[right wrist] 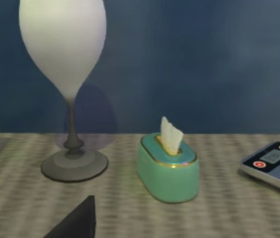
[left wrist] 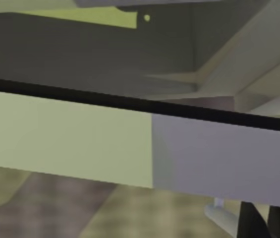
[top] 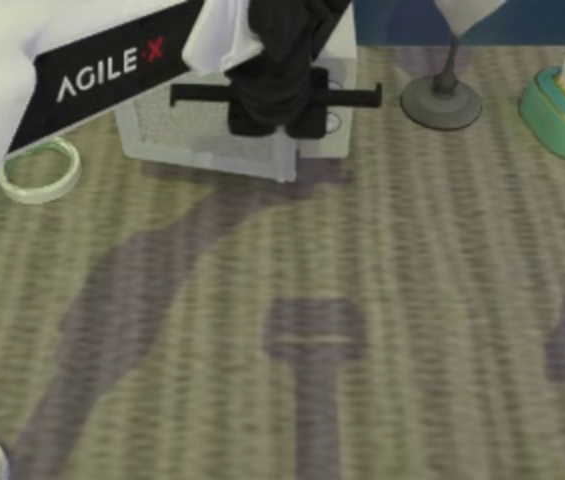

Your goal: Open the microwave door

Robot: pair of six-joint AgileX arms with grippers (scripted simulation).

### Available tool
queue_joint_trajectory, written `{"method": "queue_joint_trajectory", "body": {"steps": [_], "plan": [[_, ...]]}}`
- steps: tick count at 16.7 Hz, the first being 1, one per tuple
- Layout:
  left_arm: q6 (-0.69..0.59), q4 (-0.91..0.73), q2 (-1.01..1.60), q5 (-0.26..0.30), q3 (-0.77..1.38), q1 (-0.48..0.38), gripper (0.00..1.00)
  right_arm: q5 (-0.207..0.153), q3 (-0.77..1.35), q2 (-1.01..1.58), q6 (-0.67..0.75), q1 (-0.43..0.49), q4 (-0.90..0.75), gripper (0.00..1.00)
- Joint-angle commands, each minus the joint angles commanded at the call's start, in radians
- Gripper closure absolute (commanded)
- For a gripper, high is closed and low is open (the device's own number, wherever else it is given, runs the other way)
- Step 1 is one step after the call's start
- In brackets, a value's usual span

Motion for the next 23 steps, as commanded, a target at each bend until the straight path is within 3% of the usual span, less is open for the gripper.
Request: {"method": "queue_joint_trajectory", "body": {"steps": [5,12,23], "plan": [[-0.001,0.003,0.002,0.006,-0.005,-0.006,1.00,0.000,0.000,0.000,0.000,0.000,0.000,0.00],[0.100,0.073,-0.092,0.049,-0.144,0.010,1.00,0.000,0.000,0.000,0.000,0.000,0.000,0.00],[0.103,0.076,-0.096,0.051,-0.148,0.011,1.00,0.000,0.000,0.000,0.000,0.000,0.000,0.00]]}}
